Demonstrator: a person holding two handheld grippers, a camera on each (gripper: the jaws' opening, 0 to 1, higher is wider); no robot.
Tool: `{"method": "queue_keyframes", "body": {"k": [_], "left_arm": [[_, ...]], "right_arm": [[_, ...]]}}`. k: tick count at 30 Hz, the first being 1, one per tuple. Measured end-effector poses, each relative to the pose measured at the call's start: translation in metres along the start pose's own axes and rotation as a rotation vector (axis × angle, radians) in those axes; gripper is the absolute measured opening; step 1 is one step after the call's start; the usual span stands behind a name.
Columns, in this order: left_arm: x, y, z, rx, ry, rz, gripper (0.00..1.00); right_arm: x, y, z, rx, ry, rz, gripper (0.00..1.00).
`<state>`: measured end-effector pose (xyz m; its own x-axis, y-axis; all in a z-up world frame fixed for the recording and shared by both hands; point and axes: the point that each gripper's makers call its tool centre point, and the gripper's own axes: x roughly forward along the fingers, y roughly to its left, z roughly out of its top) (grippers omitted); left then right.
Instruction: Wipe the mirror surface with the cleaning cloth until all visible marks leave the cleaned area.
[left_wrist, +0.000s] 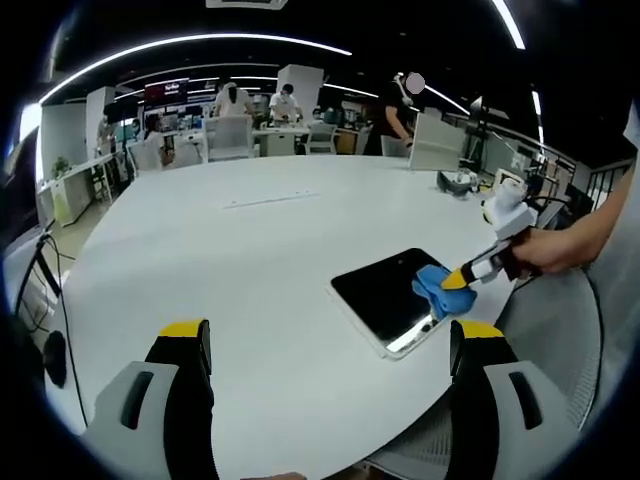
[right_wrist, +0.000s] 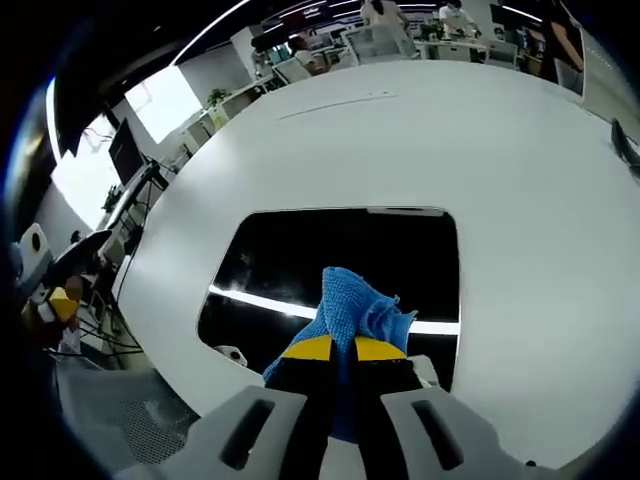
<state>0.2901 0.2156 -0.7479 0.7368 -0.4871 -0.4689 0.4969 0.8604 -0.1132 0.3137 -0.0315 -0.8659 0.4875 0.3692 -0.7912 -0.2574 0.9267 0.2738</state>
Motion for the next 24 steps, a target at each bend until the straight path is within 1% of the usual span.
{"method": "queue_keyframes", "body": {"k": [4,7,10,14,17,18,19,24], "left_arm": [[0.001,0.0,-0.003,0.004,0.005,0.0,0.99],[0.003,-0.004,-0.005,0.004,0.009,-0.007,0.99],[0.003,-0.007,-0.006,0.0,0.009,-0.012,0.99],[0.004,-0.005,-0.009,0.002,0.018,-0.012,0.99],[0.003,-0.003,-0.011,0.05,0.031,-0.003,0.99],[0.002,-0.004,-0.013,0.054,0.041,-0.008,0.99],[0.002,-0.007,-0.015,0.048,0.055,-0.018,0.99],[0.001,-0.008,-0.015,0.044,0.052,-0.02,0.99]], "right_arm": [[0.001,0.005,0.001,-0.003,0.003,0.008,0.0],[0.003,0.006,0.001,-0.005,0.003,0.011,0.0],[0.005,0.012,0.001,-0.01,0.006,0.019,0.0],[0.008,0.023,0.001,-0.029,0.016,0.032,0.0],[0.011,0.034,0.0,-0.031,0.026,0.046,0.0],[0.011,0.037,0.0,-0.032,0.028,0.05,0.0],[0.012,0.04,-0.001,-0.033,0.031,0.055,0.0],[0.016,0.052,-0.002,-0.049,0.03,0.067,0.0]]}}
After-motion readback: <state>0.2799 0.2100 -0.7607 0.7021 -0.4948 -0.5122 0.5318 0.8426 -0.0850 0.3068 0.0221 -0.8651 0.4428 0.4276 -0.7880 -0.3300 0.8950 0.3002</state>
